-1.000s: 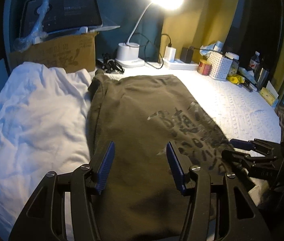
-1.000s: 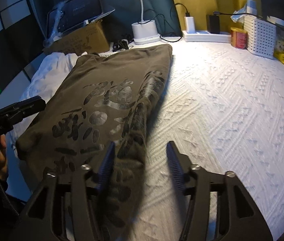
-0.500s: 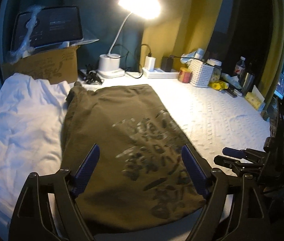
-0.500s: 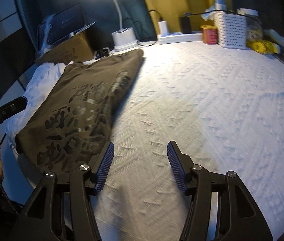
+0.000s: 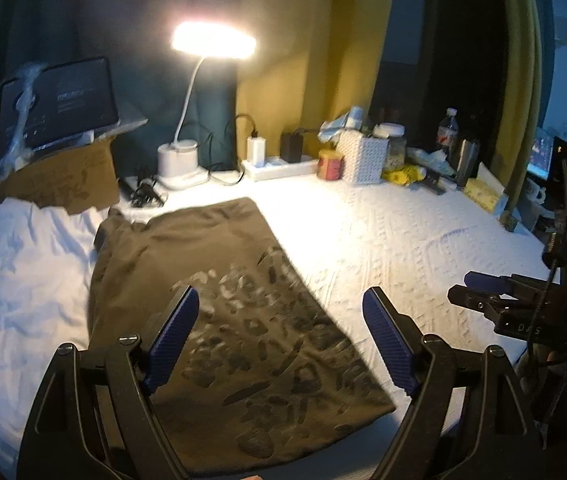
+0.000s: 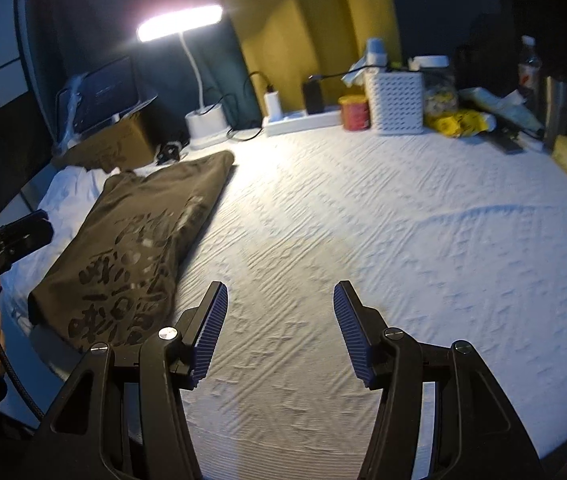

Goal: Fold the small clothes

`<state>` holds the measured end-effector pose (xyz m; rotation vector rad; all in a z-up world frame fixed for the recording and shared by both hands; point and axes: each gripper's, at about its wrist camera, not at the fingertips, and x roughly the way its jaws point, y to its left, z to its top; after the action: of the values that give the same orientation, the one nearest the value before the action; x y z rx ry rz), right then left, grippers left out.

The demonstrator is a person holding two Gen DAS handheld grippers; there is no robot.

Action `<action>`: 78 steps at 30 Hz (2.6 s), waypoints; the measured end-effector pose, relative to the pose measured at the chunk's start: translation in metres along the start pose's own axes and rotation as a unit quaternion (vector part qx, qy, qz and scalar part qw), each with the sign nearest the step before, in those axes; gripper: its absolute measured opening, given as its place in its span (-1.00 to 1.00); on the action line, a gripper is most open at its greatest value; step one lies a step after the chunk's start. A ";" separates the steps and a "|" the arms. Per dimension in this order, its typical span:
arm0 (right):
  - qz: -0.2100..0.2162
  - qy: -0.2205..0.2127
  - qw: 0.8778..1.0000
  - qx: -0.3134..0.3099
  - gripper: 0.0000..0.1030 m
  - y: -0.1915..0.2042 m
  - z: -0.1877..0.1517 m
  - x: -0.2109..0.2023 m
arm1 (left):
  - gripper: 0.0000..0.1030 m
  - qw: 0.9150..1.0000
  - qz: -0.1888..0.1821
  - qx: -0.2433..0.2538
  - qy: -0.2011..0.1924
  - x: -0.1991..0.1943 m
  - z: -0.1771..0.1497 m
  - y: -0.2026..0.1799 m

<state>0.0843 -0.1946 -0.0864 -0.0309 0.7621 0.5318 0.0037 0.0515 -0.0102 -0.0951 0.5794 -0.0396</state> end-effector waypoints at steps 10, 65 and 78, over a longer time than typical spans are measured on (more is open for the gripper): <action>-0.050 -0.044 0.998 -0.008 0.14 -0.019 0.020 -0.035 | 0.98 0.998 0.003 0.016 -0.067 -0.021 0.021 -0.014; -0.139 -0.293 0.944 -0.054 0.14 0.051 0.099 -0.204 | 0.98 0.962 0.057 0.022 -0.265 -0.128 0.081 -0.007; -0.115 -0.287 0.948 -0.077 0.14 0.076 0.111 -0.188 | 0.98 0.965 0.070 0.017 -0.253 -0.123 0.073 0.011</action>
<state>0.0082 -0.1887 0.1315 -0.1046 0.1419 0.3475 -0.0587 0.0763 0.1168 -0.0267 0.0724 0.1111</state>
